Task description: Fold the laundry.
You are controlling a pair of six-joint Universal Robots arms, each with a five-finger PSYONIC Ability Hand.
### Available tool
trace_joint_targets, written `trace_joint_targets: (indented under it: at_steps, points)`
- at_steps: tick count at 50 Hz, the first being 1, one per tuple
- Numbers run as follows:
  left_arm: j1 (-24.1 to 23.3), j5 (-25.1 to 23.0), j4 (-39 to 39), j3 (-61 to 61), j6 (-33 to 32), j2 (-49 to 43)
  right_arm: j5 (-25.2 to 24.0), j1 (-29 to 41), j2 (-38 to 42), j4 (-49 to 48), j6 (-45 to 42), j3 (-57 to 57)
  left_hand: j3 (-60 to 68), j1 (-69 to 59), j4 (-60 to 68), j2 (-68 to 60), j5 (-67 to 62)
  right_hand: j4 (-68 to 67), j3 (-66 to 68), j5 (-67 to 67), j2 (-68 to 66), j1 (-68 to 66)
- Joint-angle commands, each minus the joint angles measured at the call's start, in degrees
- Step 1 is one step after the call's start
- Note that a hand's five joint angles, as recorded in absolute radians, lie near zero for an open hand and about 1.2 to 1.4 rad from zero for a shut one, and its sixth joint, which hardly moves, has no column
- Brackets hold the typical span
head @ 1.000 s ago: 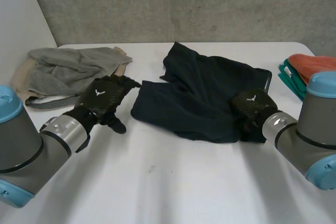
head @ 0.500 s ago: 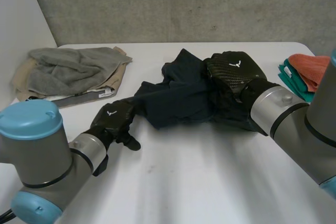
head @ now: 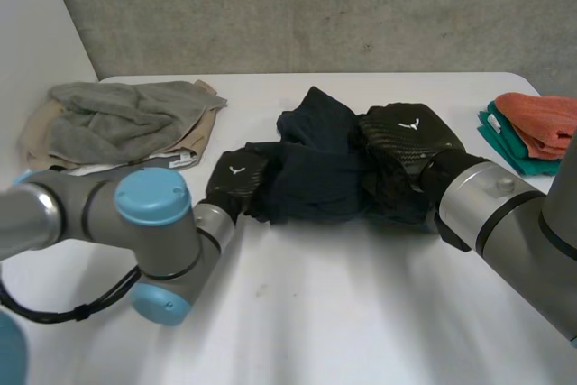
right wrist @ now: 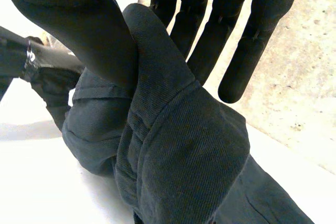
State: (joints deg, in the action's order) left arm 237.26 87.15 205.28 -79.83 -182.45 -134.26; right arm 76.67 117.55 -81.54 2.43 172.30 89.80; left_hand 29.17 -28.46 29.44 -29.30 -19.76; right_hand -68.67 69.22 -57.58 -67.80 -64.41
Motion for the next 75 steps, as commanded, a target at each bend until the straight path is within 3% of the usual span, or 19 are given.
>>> trace_joint_targets:
  at_steps: [1, 3, 8, 11, 14, 20, 25, 33, 35, 37, 40, 43, 44, 56, 64, 65, 66, 67, 75]
  points:
    - [-0.7, -0.7, -0.8, 5.6, -0.1, -4.8, -0.6, -2.2, 0.4, -0.6, 1.8, -0.3, 31.1, -31.8, 30.8, -31.0, -30.5, -11.3, 10.8, -12.4, -12.2, -15.6]
    - [-0.4, -1.0, -1.0, 6.2, -0.4, -4.7, -0.7, -2.9, 0.8, -0.9, 2.0, -0.4, 50.7, -51.4, 50.5, -50.6, -50.1, -11.3, 10.8, -12.4, -12.2, -15.6]
    - [3.0, -1.2, -2.9, 3.3, -3.3, 1.4, -0.7, -5.0, 2.5, -1.9, 1.5, -2.2, 50.8, -51.5, 50.6, -50.7, -50.2, -11.3, 10.8, -12.4, -12.2, -15.6]
    - [6.3, -2.2, -4.7, -1.8, -5.6, 10.2, -1.0, -7.2, 4.3, -1.6, -0.9, -4.6, 50.8, -51.5, 50.6, -50.7, -50.2, -11.3, 10.8, -12.4, -12.2, -15.6]
    - [9.3, -5.8, -6.1, -7.3, -7.0, 20.3, -1.3, -8.8, 5.8, 0.8, -5.5, -7.1, 50.8, -51.5, 50.6, -50.7, -50.2, -11.3, 10.8, -12.4, -12.2, -15.6]
    - [13.7, -19.3, -12.0, -15.8, -7.6, 36.8, -1.2, -9.6, 8.8, 7.6, -15.7, -12.1, 50.8, -51.5, 50.6, -50.7, -50.2, -11.3, 10.8, -12.4, -12.2, -15.6]
    - [14.1, -26.1, -21.0, -19.2, -7.6, 41.2, -0.8, -8.3, 12.3, 8.5, -20.2, -13.5, 50.8, -51.5, 50.6, -50.7, -50.2, -11.3, 10.8, -12.4, -12.2, -15.6]
    - [11.5, -22.6, -23.6, -20.3, -12.3, 33.6, 3.9, -5.7, 25.1, 5.3, -24.8, -16.2, 50.8, -51.5, 50.6, -50.7, -50.2, -11.3, 10.8, -12.4, -12.2, -15.6]
    - [11.3, -21.2, -23.8, -19.8, -13.8, 31.5, 7.2, -5.7, 27.7, 5.0, -24.8, -17.5, 50.8, -51.5, 50.6, -50.7, -50.2, 2.4, -3.0, 1.3, 1.6, -1.8]
    - [11.1, -19.0, -24.4, -19.1, -16.4, 29.4, 10.7, -5.9, 27.8, 4.7, -23.4, -17.9, 50.8, -51.5, 50.6, -50.7, -50.2, 6.3, -6.9, 5.3, 5.5, 2.1]
    - [11.4, -15.7, -24.8, -18.2, -19.1, 28.4, 12.3, -6.5, 26.0, 3.7, -21.0, -17.4, 50.8, -51.5, 50.6, -50.7, -50.2, 18.7, -19.3, 17.7, 17.9, 14.5]
    - [12.2, -13.9, -24.2, -18.0, -18.7, 28.9, 11.6, -7.8, 21.7, 2.4, -17.4, -14.6, 50.8, -51.5, 50.6, -50.7, -50.2, 53.7, -54.2, 52.6, 52.8, 49.4]
    - [12.3, -13.6, -23.9, -18.1, -18.0, 29.1, 11.1, -8.4, 18.8, 2.0, -16.2, -13.2, 50.8, -51.5, 50.6, -50.7, -50.2, 58.7, -59.2, 57.6, 57.8, 54.4]
    - [11.4, -15.3, -23.1, -21.0, -12.6, 32.5, 5.1, -12.1, 0.3, 11.8, -10.5, -3.9, 50.8, -51.5, 50.6, -50.7, -50.2, 58.7, -59.2, 57.6, 57.8, 54.4]
    - [13.1, -14.8, -22.9, -23.2, -12.4, 33.0, -2.9, -14.8, -2.9, 16.3, -5.4, 3.6, 50.8, -51.5, 50.6, -50.7, -50.2, 54.0, -54.5, 52.9, 53.1, 49.7]
    - [13.1, -14.7, -23.0, -23.4, -12.4, 33.1, -3.0, -14.8, -3.0, 16.0, -5.1, 4.5, 40.9, -41.6, 40.6, -40.7, -40.3, 53.6, -54.2, 52.5, 52.8, 49.4]
    - [13.2, -14.7, -23.1, -24.0, -12.7, 33.1, -2.9, -14.8, -2.9, 15.6, -5.0, 5.5, 15.1, -15.8, 14.8, -15.0, -14.5, 53.5, -54.0, 52.4, 52.6, 49.2]
    - [13.2, -14.6, -23.1, -24.3, -12.8, 33.2, -2.6, -14.8, -3.0, 14.1, -4.9, 7.2, 6.7, -7.4, 6.4, -6.6, -6.1, 52.8, -53.3, 51.7, 51.9, 48.5]
    - [14.0, -11.5, -23.4, -26.1, -12.3, 34.4, 1.8, -13.5, -3.5, 4.9, -3.6, 15.0, -6.0, 5.3, -6.3, 6.1, 6.6, 49.6, -50.1, 48.5, 48.7, 45.3]
